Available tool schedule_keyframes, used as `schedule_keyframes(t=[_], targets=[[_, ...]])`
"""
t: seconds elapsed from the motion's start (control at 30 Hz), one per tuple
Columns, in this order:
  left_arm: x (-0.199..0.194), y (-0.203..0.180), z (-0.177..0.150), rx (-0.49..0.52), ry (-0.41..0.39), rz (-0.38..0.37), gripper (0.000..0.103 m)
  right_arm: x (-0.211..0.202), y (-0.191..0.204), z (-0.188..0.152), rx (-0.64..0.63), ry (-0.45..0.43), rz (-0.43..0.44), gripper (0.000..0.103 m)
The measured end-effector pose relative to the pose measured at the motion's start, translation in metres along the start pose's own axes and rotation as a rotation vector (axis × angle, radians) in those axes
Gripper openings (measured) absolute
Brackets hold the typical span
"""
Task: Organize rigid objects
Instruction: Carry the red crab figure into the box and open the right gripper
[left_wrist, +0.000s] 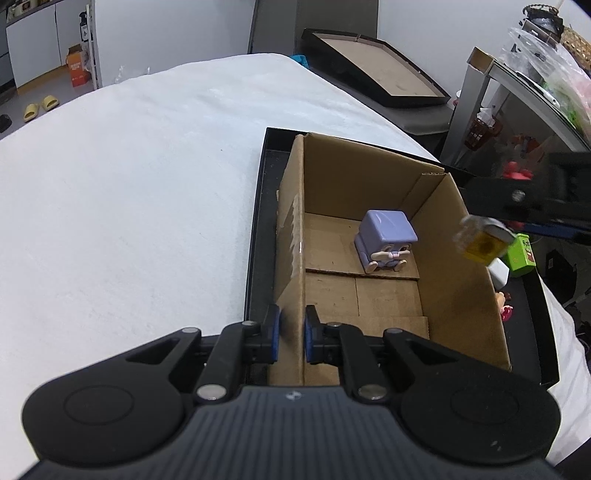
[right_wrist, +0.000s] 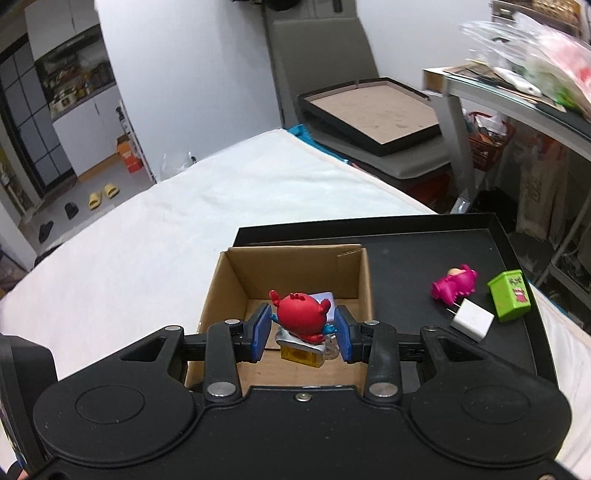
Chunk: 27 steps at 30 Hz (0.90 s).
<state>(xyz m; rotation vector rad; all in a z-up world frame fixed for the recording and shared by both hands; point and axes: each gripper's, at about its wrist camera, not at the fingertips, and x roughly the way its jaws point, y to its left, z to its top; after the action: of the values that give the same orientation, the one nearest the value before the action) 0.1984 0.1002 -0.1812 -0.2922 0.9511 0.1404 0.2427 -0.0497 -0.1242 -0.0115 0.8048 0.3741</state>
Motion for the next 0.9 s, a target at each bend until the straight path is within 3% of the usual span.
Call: schedule_keyframes(t=[0.2, 0.5, 0.6, 0.9], targets=[[0.000, 0.003, -0.001, -0.005, -0.003, -0.014, 0.012, 0.015, 0.013, 0.013, -0.068, 0.030, 0.016, 0.037], [0.001, 0.004, -0.001, -0.011, -0.004, -0.012, 0.012, 0.012, 0.037, 0.039, -0.174, -0.013, 0.088, 0.038], [0.001, 0.003, 0.000, -0.012, -0.004, -0.007, 0.012, 0.008, 0.042, 0.039, -0.227, -0.030, 0.077, 0.049], [0.003, 0.000, 0.000, -0.006, 0.006, 0.008, 0.012, -0.007, 0.014, 0.023, -0.219, -0.011, 0.085, 0.054]])
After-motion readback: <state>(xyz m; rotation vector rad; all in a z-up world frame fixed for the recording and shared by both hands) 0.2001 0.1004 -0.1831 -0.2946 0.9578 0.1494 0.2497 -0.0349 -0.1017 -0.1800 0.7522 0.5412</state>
